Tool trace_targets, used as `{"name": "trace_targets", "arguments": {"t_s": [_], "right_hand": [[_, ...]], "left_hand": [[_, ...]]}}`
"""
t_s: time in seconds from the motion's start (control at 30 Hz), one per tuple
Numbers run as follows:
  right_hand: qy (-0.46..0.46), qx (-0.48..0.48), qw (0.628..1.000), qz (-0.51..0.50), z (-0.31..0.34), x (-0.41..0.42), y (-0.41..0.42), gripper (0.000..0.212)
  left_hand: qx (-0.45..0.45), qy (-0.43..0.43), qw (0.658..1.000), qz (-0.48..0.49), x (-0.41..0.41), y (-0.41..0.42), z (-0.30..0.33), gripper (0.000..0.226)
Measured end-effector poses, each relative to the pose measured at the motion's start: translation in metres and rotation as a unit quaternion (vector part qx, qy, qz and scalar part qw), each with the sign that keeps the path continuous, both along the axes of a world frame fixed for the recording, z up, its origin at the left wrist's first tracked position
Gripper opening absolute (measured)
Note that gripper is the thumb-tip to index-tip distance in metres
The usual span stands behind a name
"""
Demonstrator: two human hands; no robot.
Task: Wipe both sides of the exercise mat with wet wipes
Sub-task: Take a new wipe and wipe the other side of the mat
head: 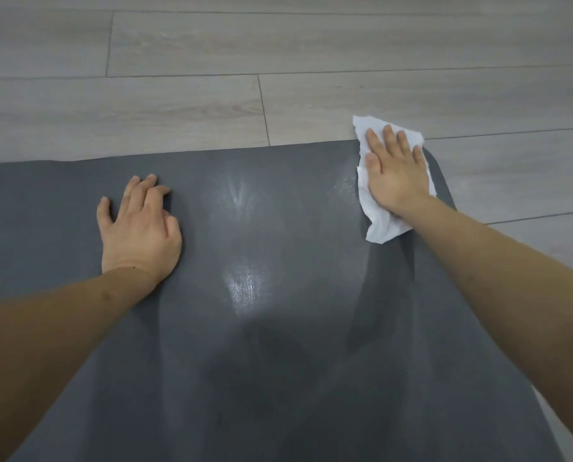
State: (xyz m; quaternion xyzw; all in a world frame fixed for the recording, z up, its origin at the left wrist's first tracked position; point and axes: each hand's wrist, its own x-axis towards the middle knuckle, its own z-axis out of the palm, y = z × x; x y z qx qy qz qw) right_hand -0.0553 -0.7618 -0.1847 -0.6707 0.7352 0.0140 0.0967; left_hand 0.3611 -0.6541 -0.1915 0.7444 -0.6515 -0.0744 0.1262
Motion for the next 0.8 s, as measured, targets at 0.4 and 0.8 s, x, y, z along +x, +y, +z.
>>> {"name": "trace_targets", "arguments": {"t_s": [0.4, 0.8], "right_hand": [[-0.005, 0.014, 1.0, -0.017, 0.004, -0.053, 0.23, 0.059], [0.012, 0.005, 0.997, 0.077, 0.0, 0.105, 0.007, 0.059]], "left_hand": [[-0.007, 0.006, 1.0, 0.006, -0.006, 0.002, 0.004, 0.041], [-0.001, 0.005, 1.0, 0.011, -0.004, -0.002, -0.001, 0.04]]}}
